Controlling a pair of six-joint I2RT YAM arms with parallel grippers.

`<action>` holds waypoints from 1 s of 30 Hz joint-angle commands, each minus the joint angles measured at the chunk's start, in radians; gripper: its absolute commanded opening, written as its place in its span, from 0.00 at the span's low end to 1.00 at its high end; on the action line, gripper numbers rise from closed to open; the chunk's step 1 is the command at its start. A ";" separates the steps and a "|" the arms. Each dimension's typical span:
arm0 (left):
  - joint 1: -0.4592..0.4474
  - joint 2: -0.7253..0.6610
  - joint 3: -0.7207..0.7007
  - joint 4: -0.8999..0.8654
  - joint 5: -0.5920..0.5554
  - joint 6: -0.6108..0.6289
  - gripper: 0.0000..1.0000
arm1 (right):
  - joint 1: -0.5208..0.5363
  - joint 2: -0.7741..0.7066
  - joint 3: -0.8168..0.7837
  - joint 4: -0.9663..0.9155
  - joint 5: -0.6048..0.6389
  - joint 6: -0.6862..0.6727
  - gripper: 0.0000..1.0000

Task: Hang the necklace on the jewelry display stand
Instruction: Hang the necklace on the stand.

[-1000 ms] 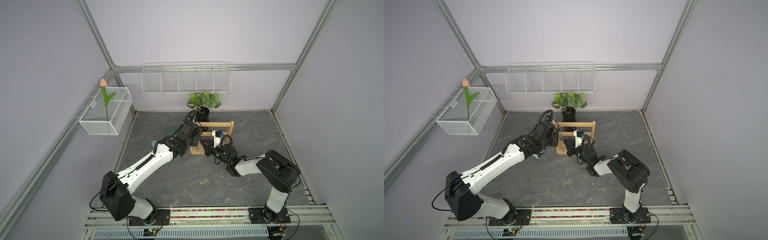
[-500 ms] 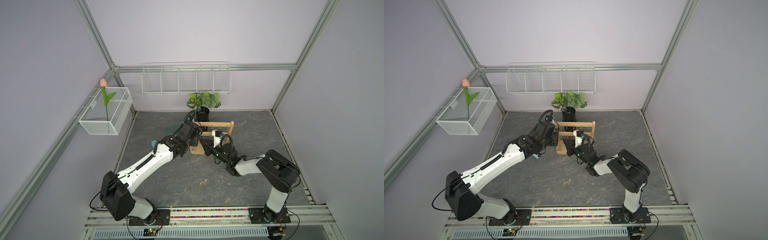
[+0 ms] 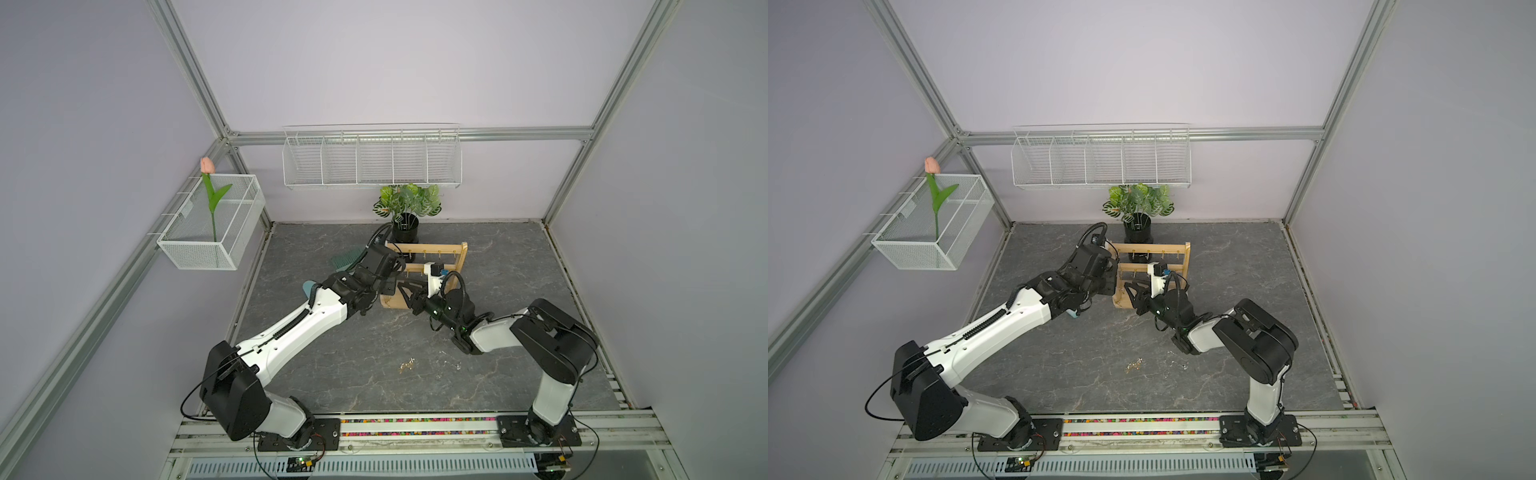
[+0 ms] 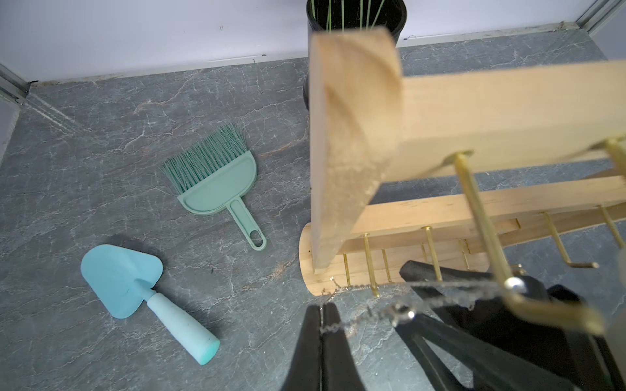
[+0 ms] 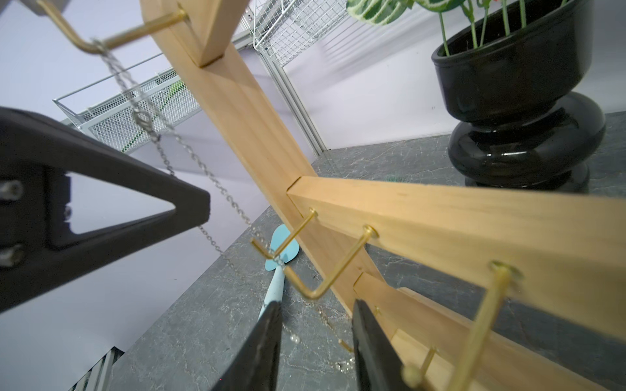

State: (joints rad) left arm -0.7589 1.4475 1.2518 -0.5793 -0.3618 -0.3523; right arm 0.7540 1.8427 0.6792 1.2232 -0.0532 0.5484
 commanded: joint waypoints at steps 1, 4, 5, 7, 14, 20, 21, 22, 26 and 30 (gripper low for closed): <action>0.006 -0.012 -0.010 -0.010 0.003 -0.022 0.00 | -0.002 0.040 -0.014 0.065 -0.023 0.016 0.39; 0.006 -0.017 -0.018 -0.007 0.004 -0.025 0.00 | 0.000 0.060 -0.003 0.064 -0.028 0.018 0.40; 0.006 -0.015 -0.020 -0.005 0.005 -0.027 0.00 | 0.002 0.067 0.002 0.062 -0.033 0.018 0.41; 0.006 -0.013 -0.020 -0.004 0.004 -0.026 0.00 | 0.005 0.080 0.013 0.060 -0.033 0.018 0.41; 0.006 -0.016 -0.018 0.000 0.009 -0.024 0.00 | 0.007 0.125 0.060 0.047 -0.036 0.019 0.40; 0.007 -0.019 -0.015 -0.001 0.007 -0.020 0.00 | 0.012 0.150 0.105 0.023 -0.044 0.018 0.38; 0.007 -0.019 -0.016 -0.001 0.009 -0.021 0.00 | 0.012 0.154 0.109 0.020 -0.044 0.019 0.36; 0.006 -0.019 -0.015 -0.001 0.009 -0.020 0.00 | 0.012 0.156 0.112 0.019 -0.045 0.019 0.36; 0.006 -0.021 -0.012 -0.002 0.008 -0.020 0.00 | 0.017 0.159 0.105 0.034 -0.053 0.026 0.34; 0.006 -0.025 -0.008 -0.006 -0.006 -0.016 0.00 | 0.026 0.117 0.046 0.066 -0.032 0.015 0.38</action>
State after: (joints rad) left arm -0.7589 1.4471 1.2377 -0.5781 -0.3588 -0.3588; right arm 0.7658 1.9884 0.7673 1.2411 -0.0937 0.5579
